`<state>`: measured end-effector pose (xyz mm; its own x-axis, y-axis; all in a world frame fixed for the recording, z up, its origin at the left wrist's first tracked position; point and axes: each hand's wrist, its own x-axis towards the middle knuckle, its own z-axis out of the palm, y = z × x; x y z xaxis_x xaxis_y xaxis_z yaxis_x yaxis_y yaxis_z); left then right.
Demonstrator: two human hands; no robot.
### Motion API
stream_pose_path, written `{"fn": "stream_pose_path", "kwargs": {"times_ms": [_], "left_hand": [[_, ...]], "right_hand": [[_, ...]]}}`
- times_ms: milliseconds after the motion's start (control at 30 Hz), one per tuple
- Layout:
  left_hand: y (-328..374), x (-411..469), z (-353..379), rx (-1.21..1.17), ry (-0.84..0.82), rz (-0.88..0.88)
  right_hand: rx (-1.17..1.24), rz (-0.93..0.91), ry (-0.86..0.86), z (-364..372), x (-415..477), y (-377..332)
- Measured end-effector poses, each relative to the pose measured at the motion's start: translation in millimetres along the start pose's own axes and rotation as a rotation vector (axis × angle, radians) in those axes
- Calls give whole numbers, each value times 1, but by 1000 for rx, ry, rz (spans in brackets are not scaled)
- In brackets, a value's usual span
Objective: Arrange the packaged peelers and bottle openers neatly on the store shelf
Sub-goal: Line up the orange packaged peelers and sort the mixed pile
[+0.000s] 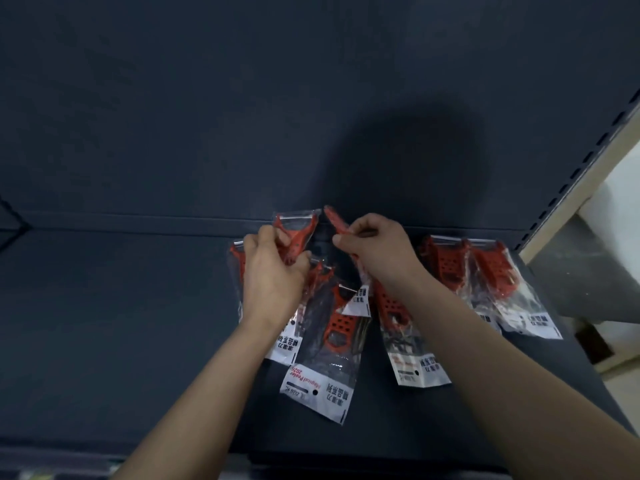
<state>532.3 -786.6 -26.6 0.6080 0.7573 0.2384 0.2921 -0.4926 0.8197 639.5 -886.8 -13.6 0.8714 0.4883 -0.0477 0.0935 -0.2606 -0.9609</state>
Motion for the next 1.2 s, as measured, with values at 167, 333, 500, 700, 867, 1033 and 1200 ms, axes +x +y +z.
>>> {"fn": "stream_pose_path", "kwargs": {"times_ms": [167,333,500,700,867,1033,1200], "left_hand": [[24,-2,20,-74,-63,44],[58,-16,59,-147,-215,52],[80,-38,101,-117,-280,99],[90,-57,139,-68,-322,180],[90,-62,156,-7,-313,185],[84,-59,166,138,-301,176],[80,-59,164,99,-392,140]], "right_hand": [[-71,24,133,-34,-7,0],[-222,22,280,-88,-17,13],[-403,18,520,-139,-24,38],[-468,69,578,-172,-18,65],[-497,77,522,-169,-8,78],[-557,61,389,-165,-4,88],[-517,28,360,-164,-3,89]]}}
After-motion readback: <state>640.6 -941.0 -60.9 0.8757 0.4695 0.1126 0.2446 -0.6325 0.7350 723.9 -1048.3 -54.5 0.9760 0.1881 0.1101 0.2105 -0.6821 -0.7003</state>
